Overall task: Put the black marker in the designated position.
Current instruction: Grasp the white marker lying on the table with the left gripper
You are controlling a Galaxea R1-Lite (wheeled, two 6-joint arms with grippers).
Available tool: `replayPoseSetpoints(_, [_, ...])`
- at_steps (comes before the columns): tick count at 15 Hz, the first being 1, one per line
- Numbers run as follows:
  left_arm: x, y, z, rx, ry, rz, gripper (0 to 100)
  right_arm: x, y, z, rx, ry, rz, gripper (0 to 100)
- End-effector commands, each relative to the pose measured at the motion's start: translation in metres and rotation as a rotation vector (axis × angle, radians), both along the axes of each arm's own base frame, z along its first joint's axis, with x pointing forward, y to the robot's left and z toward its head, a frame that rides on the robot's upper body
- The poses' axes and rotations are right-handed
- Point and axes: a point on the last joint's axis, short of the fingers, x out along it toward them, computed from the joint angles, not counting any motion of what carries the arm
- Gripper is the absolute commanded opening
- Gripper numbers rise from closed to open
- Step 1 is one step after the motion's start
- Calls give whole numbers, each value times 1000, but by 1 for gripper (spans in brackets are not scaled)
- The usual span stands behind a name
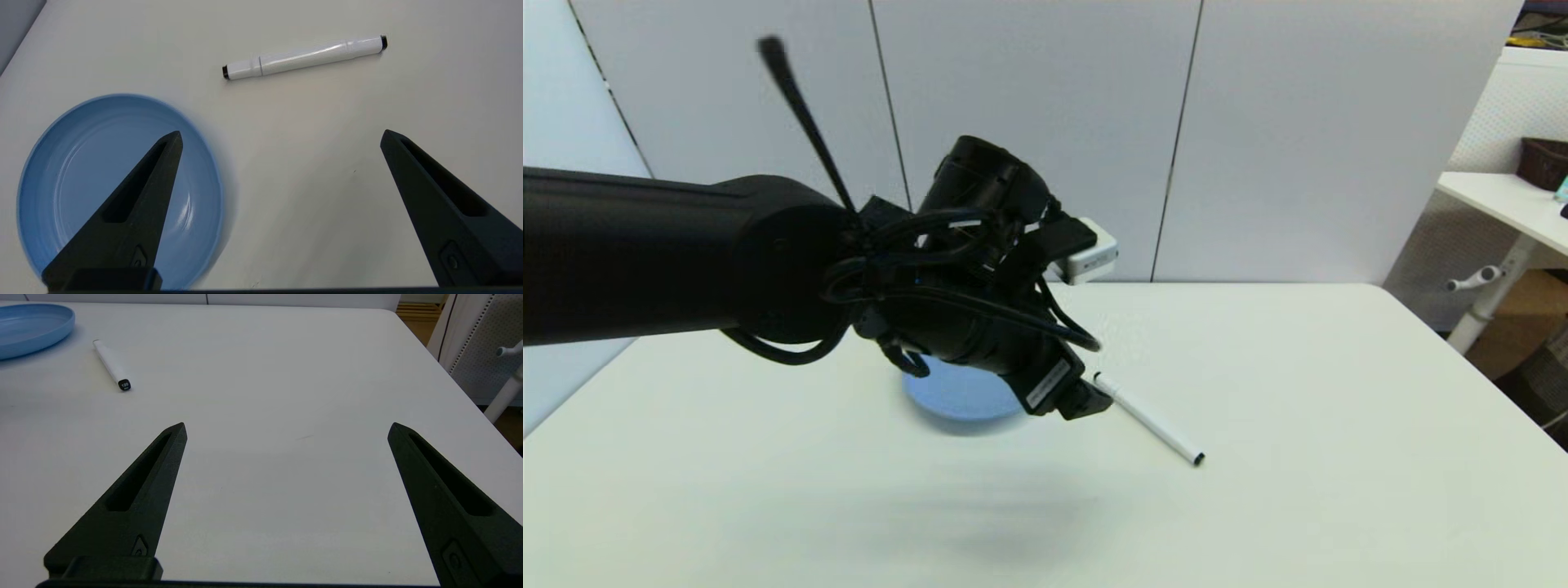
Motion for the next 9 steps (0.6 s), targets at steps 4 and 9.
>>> replayPoseSetpoints(4, [12,-34,-11,-61,121,96,100,0,0,0,0,2,-1,100])
replayPoseSetpoints(9, [0,-60,-32,-60,96,634,100,0,0,0,0,0,1,100])
